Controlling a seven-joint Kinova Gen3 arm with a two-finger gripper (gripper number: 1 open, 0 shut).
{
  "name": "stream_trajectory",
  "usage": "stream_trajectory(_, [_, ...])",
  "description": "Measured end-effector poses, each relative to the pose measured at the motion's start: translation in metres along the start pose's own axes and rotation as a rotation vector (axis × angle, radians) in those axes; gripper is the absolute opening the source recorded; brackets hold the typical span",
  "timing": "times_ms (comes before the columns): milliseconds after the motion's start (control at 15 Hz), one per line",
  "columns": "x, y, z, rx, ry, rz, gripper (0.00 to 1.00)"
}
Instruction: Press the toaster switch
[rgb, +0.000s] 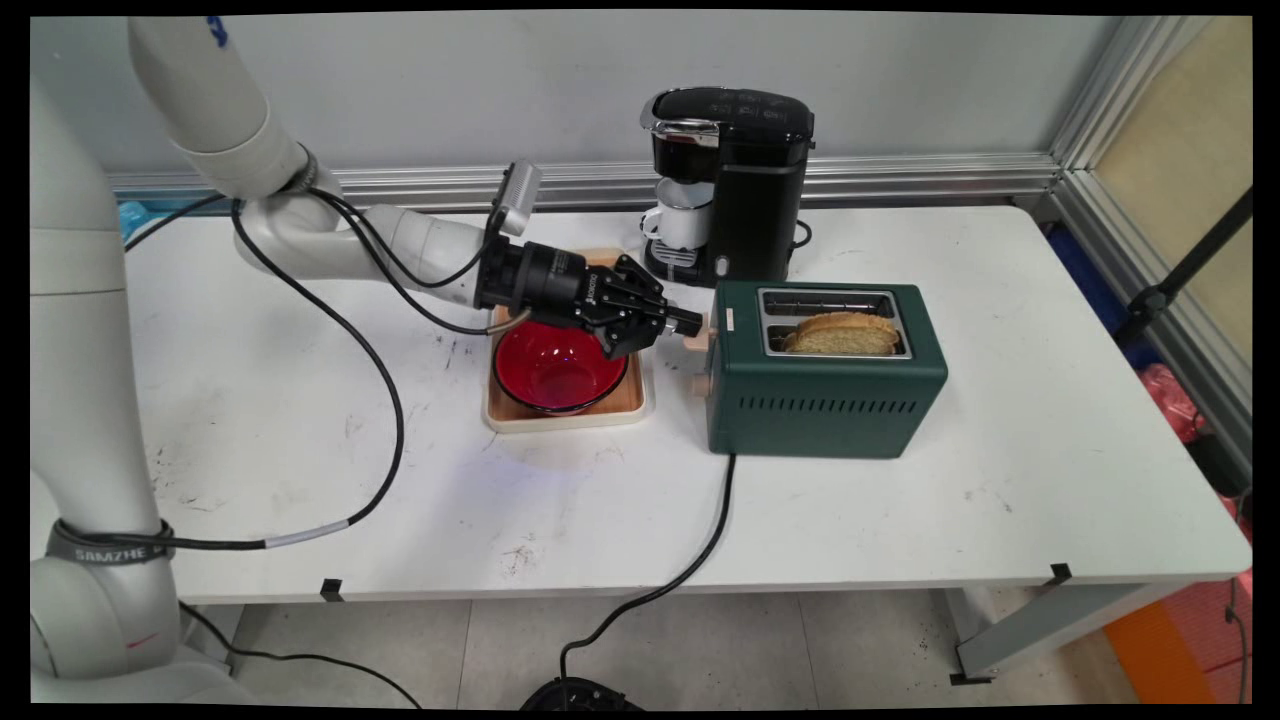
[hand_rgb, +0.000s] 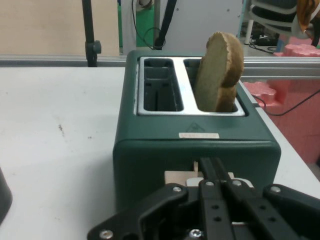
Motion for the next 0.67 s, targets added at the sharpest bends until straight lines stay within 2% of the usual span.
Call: stream_trajectory(667, [-0.022, -0.005, 0.003, 0.015, -0.042, 0.000, 0.00])
